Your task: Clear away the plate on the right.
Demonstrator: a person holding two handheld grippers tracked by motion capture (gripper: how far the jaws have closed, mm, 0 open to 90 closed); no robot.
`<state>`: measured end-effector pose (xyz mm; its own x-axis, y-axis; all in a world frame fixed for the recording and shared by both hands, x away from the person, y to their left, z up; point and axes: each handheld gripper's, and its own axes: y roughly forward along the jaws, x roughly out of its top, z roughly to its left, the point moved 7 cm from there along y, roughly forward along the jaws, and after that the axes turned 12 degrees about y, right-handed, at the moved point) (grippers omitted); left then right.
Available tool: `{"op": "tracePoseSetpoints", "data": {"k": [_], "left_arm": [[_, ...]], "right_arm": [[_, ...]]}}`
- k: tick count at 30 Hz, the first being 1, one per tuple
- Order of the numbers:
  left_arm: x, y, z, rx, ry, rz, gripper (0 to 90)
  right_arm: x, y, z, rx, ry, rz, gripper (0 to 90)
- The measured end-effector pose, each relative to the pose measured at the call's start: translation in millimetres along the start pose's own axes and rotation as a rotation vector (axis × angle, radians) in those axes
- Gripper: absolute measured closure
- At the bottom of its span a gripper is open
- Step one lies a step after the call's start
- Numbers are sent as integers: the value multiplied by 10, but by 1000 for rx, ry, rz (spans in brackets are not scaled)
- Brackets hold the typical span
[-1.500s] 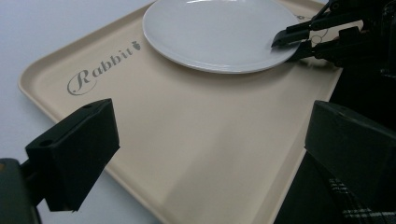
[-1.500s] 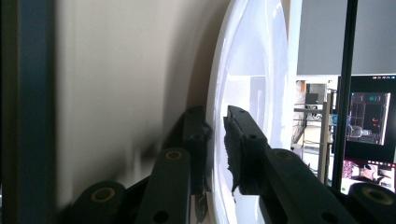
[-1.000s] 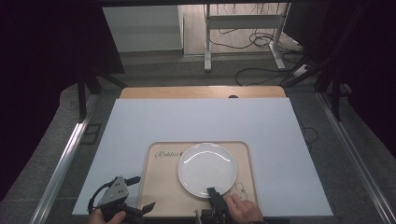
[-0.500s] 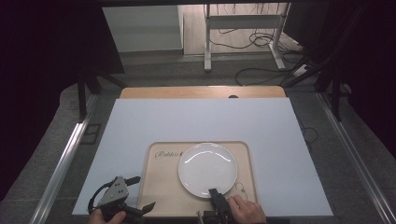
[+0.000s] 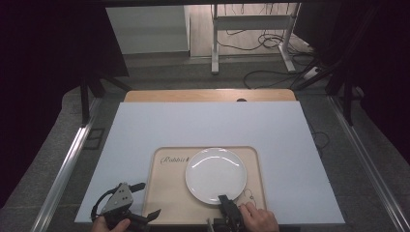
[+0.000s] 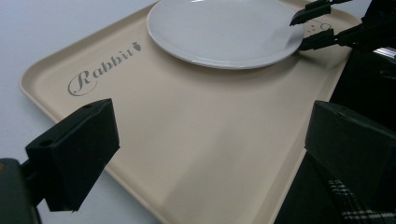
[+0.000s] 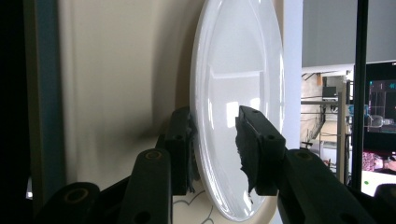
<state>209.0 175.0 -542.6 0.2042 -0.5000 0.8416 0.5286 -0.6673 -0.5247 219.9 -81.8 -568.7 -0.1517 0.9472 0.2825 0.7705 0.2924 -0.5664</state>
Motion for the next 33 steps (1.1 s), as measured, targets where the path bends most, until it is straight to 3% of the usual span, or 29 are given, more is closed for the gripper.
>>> {"op": "tracePoseSetpoints", "data": {"k": [21,33], "left_arm": [[-1,0,0,-1,-1,0,26],[-1,-4,0,0,-2,-3,26]], "right_arm": [[-86,-5,-118,19,84,-10,586],[-153,-14,-231,22,172,-20,533]]}}
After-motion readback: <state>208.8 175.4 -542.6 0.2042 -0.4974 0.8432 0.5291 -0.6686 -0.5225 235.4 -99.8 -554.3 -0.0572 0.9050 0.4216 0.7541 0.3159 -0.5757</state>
